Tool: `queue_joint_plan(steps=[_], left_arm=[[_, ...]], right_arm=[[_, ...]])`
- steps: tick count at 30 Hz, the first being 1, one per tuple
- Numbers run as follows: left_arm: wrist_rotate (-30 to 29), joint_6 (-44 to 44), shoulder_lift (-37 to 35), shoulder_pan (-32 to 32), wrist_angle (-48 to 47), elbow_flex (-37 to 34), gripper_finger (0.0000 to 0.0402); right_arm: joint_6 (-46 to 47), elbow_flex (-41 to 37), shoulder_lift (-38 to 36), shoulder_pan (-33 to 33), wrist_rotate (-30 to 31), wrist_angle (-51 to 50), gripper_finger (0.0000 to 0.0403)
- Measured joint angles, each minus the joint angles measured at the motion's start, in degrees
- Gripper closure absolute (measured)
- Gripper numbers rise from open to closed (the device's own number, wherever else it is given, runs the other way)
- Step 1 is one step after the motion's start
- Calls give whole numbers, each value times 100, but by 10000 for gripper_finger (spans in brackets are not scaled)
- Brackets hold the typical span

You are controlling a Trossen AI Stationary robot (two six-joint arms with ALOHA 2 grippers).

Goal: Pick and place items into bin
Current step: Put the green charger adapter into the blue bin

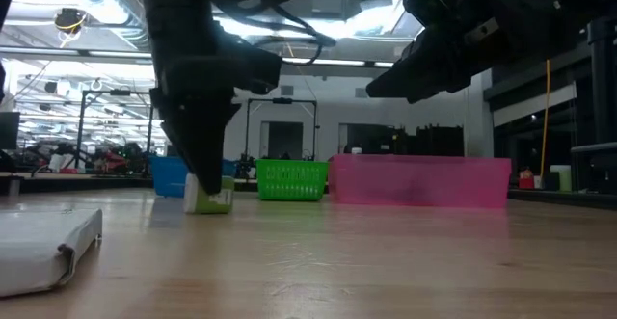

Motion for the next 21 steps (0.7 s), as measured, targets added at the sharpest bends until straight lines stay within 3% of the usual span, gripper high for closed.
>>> queue_joint_plan(steps=[8,14,21], left_arm=[[20,656,-392,-144,7,-2,271],[-383,1079,-920,-364,-21,-2,271],[-467,1482,-1718,-468,-70,-129,271]], right_arm=[[-14,0,0,0,0,-5,398],[-129,0,0,-1,1,-13,398],[-131,0,0,-2,0,-23,398]])
